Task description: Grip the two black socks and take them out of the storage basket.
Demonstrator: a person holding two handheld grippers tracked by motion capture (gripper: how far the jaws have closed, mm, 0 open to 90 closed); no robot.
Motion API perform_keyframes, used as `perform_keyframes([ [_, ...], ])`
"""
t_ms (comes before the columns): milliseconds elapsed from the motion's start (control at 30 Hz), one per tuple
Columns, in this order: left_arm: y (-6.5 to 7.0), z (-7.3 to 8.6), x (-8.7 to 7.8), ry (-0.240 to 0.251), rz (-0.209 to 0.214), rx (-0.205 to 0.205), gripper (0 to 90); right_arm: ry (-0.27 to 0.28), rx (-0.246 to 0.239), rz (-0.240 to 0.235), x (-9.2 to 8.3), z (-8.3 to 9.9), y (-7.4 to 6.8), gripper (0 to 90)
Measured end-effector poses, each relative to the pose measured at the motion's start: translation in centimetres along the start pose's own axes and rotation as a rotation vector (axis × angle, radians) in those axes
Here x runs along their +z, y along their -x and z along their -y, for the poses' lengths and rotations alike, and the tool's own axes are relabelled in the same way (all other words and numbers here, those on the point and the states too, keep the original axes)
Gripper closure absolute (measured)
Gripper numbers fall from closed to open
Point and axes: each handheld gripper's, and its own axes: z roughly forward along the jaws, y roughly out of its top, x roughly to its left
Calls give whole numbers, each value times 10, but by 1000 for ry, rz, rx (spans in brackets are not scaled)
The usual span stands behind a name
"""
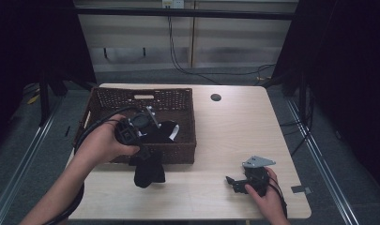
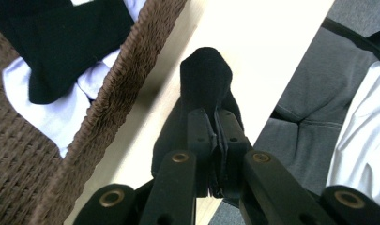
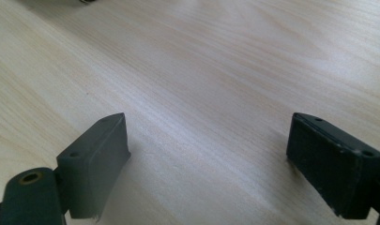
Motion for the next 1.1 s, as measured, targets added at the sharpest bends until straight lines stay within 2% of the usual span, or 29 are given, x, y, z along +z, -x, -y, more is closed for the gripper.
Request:
perform_keyframes([
  [233, -7, 1, 22, -18, 10, -18, 854, 1, -3, 0, 0, 0, 0, 124],
  [367, -9, 1, 32, -48, 2, -4, 848, -1, -1, 1, 0, 0, 0, 124],
  [633, -12, 0, 44, -29, 9, -17, 771, -1, 0, 1, 0, 0, 0, 124],
  [700, -14, 0, 44, -20, 10, -38, 725, -3, -2, 0, 0, 0, 0, 124],
  [833, -15, -1, 42, -33, 11, -39, 699, -1, 1, 0, 0, 0, 0, 124],
  [900, -16, -1, 39, -17, 9, -56, 663, 0, -2, -1, 0, 0, 0, 124],
  [1033, -19, -1, 31, 1, 1, -53, 643, -1, -2, 0, 0, 0, 0, 124],
  [1100, -23, -2, 20, 23, -4, -60, 639, 0, -2, 0, 0, 0, 0, 124],
])
